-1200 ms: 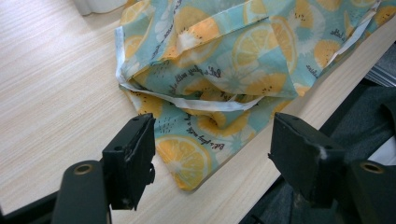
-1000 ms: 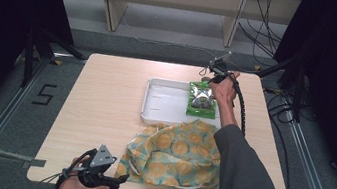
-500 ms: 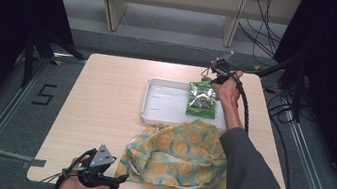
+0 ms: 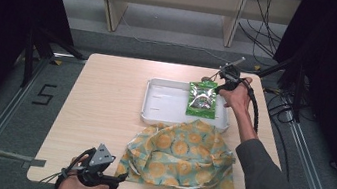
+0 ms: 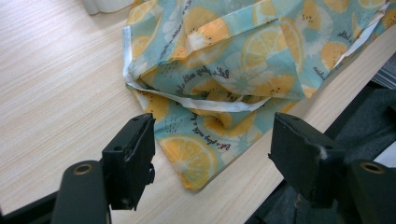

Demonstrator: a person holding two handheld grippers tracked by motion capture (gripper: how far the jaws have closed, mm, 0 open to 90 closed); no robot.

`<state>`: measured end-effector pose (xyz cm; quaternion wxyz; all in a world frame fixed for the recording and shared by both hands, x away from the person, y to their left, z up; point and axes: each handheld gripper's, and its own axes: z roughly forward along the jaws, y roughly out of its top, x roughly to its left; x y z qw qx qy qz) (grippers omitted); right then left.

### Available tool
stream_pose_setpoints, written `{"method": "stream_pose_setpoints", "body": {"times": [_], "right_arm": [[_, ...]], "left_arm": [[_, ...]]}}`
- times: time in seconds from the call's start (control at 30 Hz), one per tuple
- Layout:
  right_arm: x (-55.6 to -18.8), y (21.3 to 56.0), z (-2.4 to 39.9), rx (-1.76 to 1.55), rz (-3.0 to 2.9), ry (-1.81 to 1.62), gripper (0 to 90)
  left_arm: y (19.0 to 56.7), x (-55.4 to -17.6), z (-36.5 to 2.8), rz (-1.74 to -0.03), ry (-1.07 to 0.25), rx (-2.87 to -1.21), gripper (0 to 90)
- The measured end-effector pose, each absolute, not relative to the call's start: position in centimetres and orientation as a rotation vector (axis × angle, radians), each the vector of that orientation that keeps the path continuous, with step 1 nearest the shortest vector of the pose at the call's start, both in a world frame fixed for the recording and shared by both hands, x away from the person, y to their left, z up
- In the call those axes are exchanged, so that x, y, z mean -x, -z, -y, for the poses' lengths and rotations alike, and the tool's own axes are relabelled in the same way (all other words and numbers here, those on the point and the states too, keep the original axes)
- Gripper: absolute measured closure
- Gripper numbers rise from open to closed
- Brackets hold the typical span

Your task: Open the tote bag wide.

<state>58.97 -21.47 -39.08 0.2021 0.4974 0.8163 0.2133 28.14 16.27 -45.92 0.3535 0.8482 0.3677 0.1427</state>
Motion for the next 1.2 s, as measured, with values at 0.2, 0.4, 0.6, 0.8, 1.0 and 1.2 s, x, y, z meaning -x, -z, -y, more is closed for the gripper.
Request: {"method": "stream_pose_setpoints", "body": {"times": [0.2, 0.4, 0.6, 0.8, 1.0, 1.2], "right_arm": [[-57.6, 38.1, 22.2, -1.367, -2.294, -0.66, 53.7], [-56.3, 37.4, 22.8, -1.354, -2.308, -0.704, 50.9], [-55.1, 36.8, 23.4, -1.339, -2.317, -0.745, 49.3], [-53.9, 36.4, 24.1, -1.332, -2.329, -0.763, 48.0], [-52.3, 36.6, 24.5, -1.361, -2.32, -0.805, 47.1], [-50.9, 37.0, 25.4, -1.356, -2.337, -0.816, 47.0]], "left_arm": [[45.9, -28.2, -16.4, -0.944, -0.373, -2.2, 30.4], [45.8, -28.3, -16.5, -0.954, -0.375, -2.201, 30.3], [45.9, -28.2, -16.5, -0.96, -0.374, -2.195, 30.4], [45.8, -28.2, -16.6, -0.965, -0.38, -2.192, 30.3], [45.9, -28.2, -16.5, -0.961, -0.38, -2.194, 30.4], [46.0, -28.2, -16.5, -0.988, -0.369, -2.177, 30.4]]}}
